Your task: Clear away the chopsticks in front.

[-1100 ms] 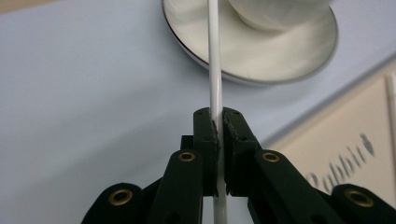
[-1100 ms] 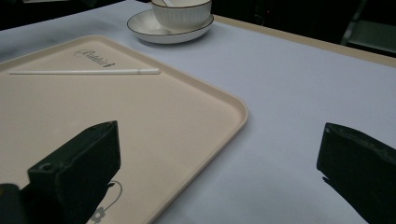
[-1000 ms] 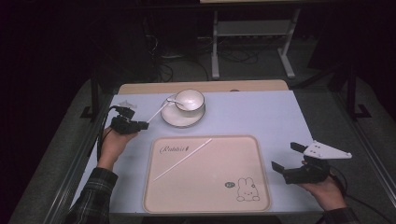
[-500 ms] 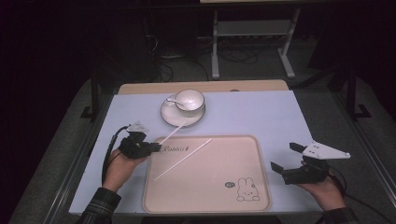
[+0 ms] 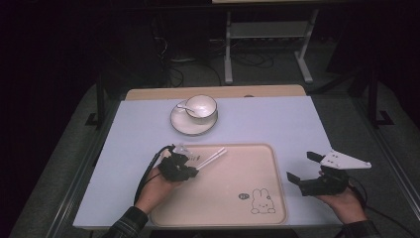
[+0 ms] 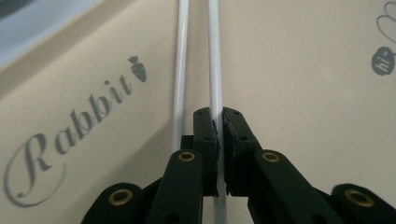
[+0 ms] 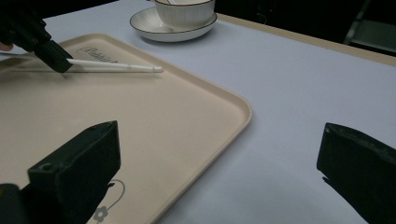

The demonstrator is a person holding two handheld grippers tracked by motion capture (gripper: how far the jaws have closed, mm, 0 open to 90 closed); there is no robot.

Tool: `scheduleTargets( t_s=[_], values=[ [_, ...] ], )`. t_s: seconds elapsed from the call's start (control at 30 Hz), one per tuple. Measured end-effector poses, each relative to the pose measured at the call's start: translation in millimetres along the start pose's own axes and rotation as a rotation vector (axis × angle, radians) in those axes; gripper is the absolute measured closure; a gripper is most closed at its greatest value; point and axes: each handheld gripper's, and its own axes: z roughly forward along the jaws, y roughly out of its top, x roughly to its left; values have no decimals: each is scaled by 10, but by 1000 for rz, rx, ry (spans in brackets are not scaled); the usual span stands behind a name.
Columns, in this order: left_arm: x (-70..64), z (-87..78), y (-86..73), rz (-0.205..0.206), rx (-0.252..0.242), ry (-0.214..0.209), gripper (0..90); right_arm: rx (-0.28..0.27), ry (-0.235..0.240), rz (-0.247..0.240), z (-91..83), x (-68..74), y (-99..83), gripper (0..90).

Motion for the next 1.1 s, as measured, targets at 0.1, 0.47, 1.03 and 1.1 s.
scheduleTargets(
  t_s=[0.1,0.47,1.03,1.1],
  values=[
    [15,44,-12,-7,9,9,846,1,0,1,1,-2,0,0],
    [19,58,-29,-10,-2,4,832,0,0,0,-3,0,1,0],
    [-8,240,545,74,-51,-101,895,-1,-2,-3,1,0,7,0],
    [-19,295,600,84,-43,-105,896,0,-2,-3,1,-2,6,0]
  ],
)
